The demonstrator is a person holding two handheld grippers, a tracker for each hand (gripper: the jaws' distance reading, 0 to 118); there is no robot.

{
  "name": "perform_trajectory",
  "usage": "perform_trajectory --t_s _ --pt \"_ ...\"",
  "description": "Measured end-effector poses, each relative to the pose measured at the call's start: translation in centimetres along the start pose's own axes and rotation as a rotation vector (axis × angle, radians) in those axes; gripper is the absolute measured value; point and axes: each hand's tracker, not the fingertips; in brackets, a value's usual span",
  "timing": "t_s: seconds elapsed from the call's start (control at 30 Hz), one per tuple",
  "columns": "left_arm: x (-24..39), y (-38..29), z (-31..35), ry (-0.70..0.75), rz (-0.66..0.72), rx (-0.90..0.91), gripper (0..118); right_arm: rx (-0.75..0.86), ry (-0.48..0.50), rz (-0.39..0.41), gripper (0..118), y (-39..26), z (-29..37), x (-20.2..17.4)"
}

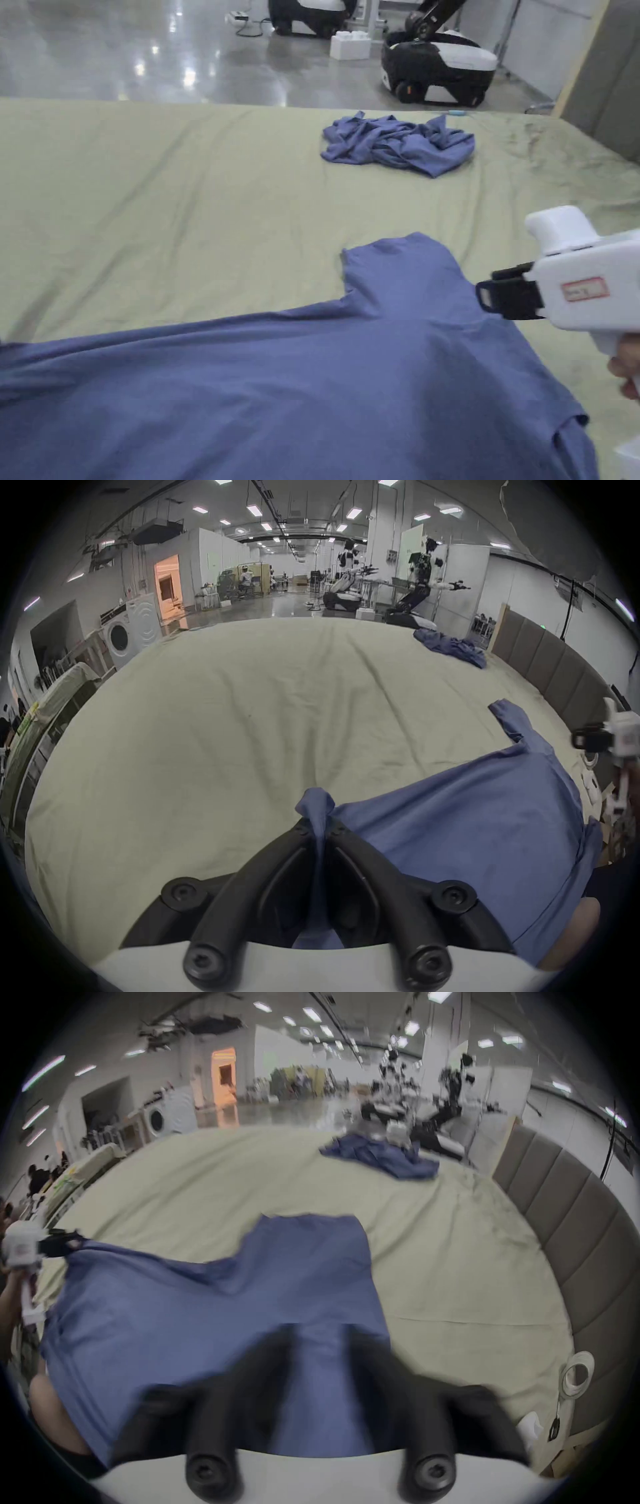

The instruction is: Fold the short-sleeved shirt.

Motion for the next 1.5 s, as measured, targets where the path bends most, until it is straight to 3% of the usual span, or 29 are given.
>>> perform_trajectory --t_s 0.03,0.07,0.1,0.17,0.2,0.23,0.3,0.33,0.4,0.47,0.6,0.73,1.03,1.3,1.5 --pt "0.0 0.0 0.4 0.005 -0.005 0.011 3 -0.037 -0.003 -0.007 81 0.6 -1.7 0.7" --pt "-0.1 0.4 0.7 -0.001 -0.011 0.011 3 -0.094 -0.023 -0.028 107 1.1 -3.8 1.5" --pt "-0.2 0.6 0.9 -0.004 -0.011 0.011 3 -0.123 -0.058 -0.03 114 1.0 -5.1 1.5" --pt "-0.4 0.8 0.9 -0.017 0.002 0.004 3 -0.143 -0.111 -0.053 107 1.0 -7.2 2.4" --pt "-0.4 0.9 0.8 -0.023 0.002 0.0 3 -0.161 -0.093 -0.081 96 0.7 -7.9 2.8" --pt "-0.3 0.8 0.9 -0.023 -0.003 0.0 3 -0.202 -0.064 -0.116 59 0.3 -8.9 3.6" --pt "0.0 0.7 1.1 -0.019 -0.023 -0.009 3 -0.182 -0.013 -0.159 25 -0.4 -8.7 3.6" --pt "-0.9 0.7 0.5 -0.019 -0.028 -0.01 3 -0.129 -0.026 -0.117 5 -0.3 -7.9 3.1" --pt "-0.9 0.8 1.0 -0.016 -0.037 -0.004 3 -0.112 -0.008 -0.041 5 -0.1 -6.4 1.9" --pt "-1.3 1.2 1.6 -0.015 -0.029 0.024 3 -0.013 -0.071 -0.027 5 0.2 -4.3 1.1" --pt "-1.0 3.1 4.2 0.015 -0.024 0.099 3 0.155 -0.043 -0.125 5 2.2 1.2 0.9" --pt "-0.5 5.1 7.2 0.034 -0.041 0.168 3 0.232 -0.068 -0.069 5 3.9 5.7 0.1" --pt "-0.2 6.5 11.6 0.02 -0.027 0.218 3 0.296 -0.068 -0.087 5 4.5 11.8 0.3" --pt "-1.2 -2.9 15.2 -0.069 -0.056 0.094 3 0.234 -0.006 -0.005 5 -8.6 17.8 -1.0" --pt "-1.0 -12.5 14.0 -0.143 0.001 -0.069 3 0.082 -0.016 -0.008 5 -19.7 16.4 -1.7"
